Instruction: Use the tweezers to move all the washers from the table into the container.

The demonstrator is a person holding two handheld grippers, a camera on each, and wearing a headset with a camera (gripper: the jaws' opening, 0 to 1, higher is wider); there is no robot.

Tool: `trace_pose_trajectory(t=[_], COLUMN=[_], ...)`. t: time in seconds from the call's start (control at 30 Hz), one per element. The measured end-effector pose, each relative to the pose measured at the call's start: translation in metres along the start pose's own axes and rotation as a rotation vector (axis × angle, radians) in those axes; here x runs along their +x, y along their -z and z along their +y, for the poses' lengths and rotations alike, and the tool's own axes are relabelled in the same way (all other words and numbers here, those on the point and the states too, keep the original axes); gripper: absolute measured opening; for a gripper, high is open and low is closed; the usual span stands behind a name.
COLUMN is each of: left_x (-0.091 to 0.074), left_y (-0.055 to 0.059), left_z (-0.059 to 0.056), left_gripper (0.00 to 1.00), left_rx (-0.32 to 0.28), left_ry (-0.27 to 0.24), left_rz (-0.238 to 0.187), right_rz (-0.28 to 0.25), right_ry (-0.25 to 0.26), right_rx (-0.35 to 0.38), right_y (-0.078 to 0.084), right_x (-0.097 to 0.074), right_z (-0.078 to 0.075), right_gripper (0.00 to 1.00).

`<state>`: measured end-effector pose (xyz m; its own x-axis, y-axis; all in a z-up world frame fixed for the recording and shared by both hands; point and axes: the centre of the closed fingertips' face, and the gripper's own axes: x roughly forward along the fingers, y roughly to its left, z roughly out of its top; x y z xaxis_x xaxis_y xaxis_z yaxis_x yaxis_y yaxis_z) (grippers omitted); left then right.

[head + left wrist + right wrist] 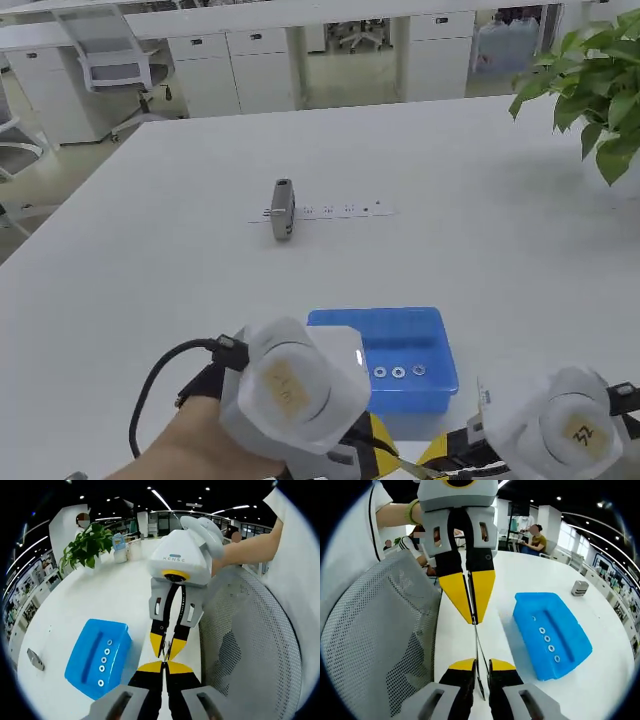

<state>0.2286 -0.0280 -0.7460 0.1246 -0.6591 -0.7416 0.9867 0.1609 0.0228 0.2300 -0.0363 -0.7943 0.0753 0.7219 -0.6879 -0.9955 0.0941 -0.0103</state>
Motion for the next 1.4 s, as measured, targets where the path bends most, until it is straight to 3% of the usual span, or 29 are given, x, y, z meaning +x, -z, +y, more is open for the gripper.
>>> trace_pose_trajectory(t=[0.07, 0.17, 0.37, 0.57, 0.63, 0.7, 1.13, 1.4], left_x=[-0.001, -0.001, 0.002, 0.009, 0.012, 0.015, 0.022, 0.023], left_y=[0.006, 0.015, 0.035, 0.052, 0.061, 0.069, 0.104, 0.103], left_z=[0.001, 0.004, 0.007, 0.007, 0.008, 0.007, 0.008, 0.008], left_gripper=[0.00, 0.00, 0.00, 0.00, 0.00, 0.00, 0.00, 0.00], left_rx=[-0.013, -0.004, -0.009, -0.014, -0.019, -0.026, -0.022, -0.040], left_ry=[0.007, 0.010, 0.017, 0.015, 0.012, 0.015, 0.035, 0.026], left_rz=[0.018, 0.058, 0.146, 0.236, 0.278, 0.314, 0.468, 0.474], right_rz=[-0.078, -0.166, -0.225, -0.357, -0.411, -0.438, -0.390, -0.391], right_ry=[0.004, 0.082, 0.320, 0.558, 0.605, 0.626, 0.634, 0.638], right_rx=[0.129, 0.196, 0.321, 0.419, 0.440, 0.462, 0.453, 0.438], right_y=[-0.005, -0.004, 0.010, 0.004, 0.000, -0.002, 0.006, 0.005], right_x=[-0.007, -0.030, -0.090, -0.158, -0.172, -0.177, -0.164, -0.161], right_z=[0.002, -0.005, -0.027, -0.053, -0.057, -0.059, -0.049, -0.052], right_gripper=[0.13, 0.23, 0.33, 0.36, 0.39, 0.43, 0.47, 0.48])
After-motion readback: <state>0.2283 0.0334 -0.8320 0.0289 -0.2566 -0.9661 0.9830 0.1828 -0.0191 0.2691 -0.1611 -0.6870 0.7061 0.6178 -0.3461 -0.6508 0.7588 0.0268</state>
